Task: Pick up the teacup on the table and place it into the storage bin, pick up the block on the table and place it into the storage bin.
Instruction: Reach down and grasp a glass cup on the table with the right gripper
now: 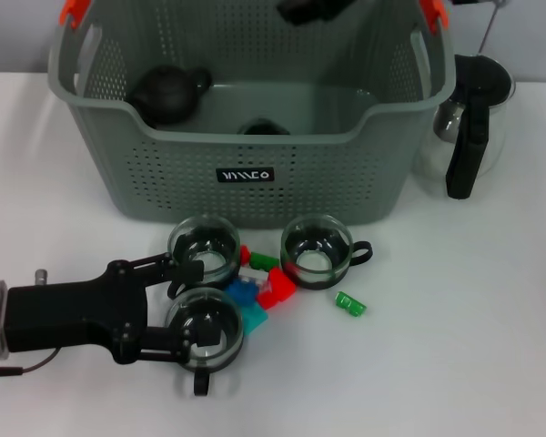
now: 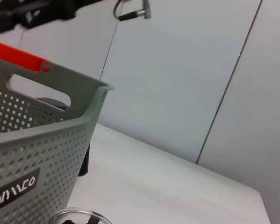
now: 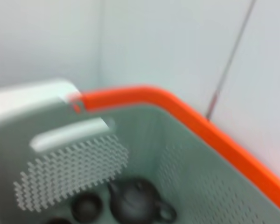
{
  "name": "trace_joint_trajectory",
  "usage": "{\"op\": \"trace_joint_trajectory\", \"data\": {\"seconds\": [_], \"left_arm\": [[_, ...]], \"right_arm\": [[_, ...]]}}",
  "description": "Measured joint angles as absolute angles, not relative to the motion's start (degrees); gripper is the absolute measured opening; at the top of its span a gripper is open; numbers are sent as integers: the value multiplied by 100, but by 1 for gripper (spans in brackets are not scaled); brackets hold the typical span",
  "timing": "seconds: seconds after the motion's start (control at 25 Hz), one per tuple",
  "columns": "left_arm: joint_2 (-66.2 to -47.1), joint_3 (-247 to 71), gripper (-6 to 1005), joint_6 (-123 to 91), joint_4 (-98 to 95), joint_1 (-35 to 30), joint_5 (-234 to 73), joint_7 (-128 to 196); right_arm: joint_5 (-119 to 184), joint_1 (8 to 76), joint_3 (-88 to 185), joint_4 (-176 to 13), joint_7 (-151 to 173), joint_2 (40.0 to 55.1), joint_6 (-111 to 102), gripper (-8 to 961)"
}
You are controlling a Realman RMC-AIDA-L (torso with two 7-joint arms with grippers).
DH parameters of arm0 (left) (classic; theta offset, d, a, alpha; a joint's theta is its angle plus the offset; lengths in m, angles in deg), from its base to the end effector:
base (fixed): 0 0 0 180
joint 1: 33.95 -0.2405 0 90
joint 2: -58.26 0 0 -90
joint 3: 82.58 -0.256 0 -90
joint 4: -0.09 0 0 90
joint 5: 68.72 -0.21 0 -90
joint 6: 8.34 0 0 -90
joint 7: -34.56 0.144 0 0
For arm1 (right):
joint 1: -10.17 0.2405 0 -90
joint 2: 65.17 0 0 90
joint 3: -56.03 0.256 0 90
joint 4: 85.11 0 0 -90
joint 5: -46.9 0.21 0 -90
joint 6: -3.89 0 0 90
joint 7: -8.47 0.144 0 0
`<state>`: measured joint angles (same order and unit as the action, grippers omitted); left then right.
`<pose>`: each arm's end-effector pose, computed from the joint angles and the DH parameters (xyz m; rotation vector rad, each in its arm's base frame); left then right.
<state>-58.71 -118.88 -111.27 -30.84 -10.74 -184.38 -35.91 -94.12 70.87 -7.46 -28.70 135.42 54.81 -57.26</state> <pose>-0.2928 0.2618 0.0025 -2.8117 -0.6514 -0.8965 0.0406 0.4712 0.0020 -2.5380 0.3380 0.0994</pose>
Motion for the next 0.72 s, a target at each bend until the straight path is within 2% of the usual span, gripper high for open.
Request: {"op": "trace_joint_trajectory", "data": {"seconds": [0.2,0.28,0.32,0.56,0.72], "left_arm": [[-5872,-11882,932,-11127,-3084,-1088,-18438,-3609],[-5872,-11880,932,-11127,-3084,-1101,-18438,-3601],[-5872,-11876,932,-11127,-3084,-1113,-18437,-3590],[-5872,-11866,932,-11126,-3084,-1125,-18434,-3588],[-5872,-11860,932,-11131,-3084,-1128,-18434,-3605]], "right_arm": [[-8124,6381,-694,-1701,13141,5367,-6770,666],[-7684,6101,-672,-1359,13046,5287,-7205,665],[-7296,5832,-613,-1106,12937,5201,-7639,664],[-6703,5418,-279,-855,12393,5054,-8947,661],[-6803,5291,-161,-837,12012,5008,-9962,658]]}}
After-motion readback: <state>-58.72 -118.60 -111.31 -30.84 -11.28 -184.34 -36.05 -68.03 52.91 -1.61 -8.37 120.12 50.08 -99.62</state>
